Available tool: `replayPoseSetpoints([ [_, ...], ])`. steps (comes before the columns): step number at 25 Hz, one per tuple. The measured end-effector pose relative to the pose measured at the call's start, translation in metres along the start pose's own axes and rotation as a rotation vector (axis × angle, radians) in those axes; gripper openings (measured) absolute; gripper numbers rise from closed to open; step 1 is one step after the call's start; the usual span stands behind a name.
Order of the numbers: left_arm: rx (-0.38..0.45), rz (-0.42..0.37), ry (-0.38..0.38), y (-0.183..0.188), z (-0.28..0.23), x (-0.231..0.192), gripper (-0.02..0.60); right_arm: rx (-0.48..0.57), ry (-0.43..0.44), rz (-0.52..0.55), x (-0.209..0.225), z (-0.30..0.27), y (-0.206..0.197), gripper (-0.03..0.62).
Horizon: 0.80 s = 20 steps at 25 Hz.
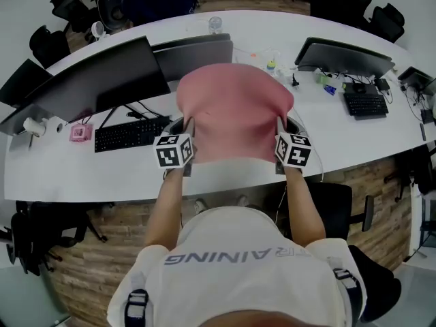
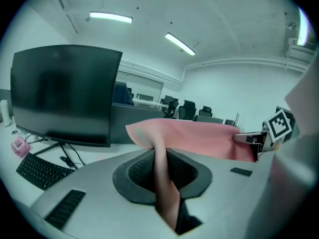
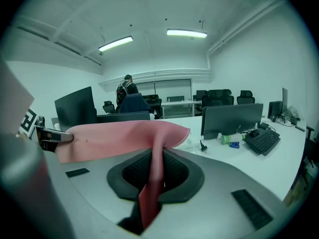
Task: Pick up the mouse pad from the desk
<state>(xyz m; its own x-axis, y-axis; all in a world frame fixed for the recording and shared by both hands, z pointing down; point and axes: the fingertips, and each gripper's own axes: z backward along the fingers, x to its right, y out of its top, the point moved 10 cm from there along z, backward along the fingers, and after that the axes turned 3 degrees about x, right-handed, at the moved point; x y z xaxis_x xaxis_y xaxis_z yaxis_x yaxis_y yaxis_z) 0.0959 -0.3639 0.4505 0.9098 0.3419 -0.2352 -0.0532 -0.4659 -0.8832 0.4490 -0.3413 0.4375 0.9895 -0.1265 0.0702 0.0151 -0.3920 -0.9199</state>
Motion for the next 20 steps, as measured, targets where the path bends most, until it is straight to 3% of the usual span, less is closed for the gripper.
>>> replayPoseSetpoints([
  [13, 0.38, -0.154, 0.021, 0.114, 0.073, 0.026, 0.081, 0.346, 0.03, 0.112, -0.025, 0.05, 0.116, 0.061],
  [20, 0.529, -0.193, 0.051, 0.143, 0.104, 0.032, 0.08, 0.508, 0.024, 0.198, -0.043, 0.078, 0.159, 0.061],
])
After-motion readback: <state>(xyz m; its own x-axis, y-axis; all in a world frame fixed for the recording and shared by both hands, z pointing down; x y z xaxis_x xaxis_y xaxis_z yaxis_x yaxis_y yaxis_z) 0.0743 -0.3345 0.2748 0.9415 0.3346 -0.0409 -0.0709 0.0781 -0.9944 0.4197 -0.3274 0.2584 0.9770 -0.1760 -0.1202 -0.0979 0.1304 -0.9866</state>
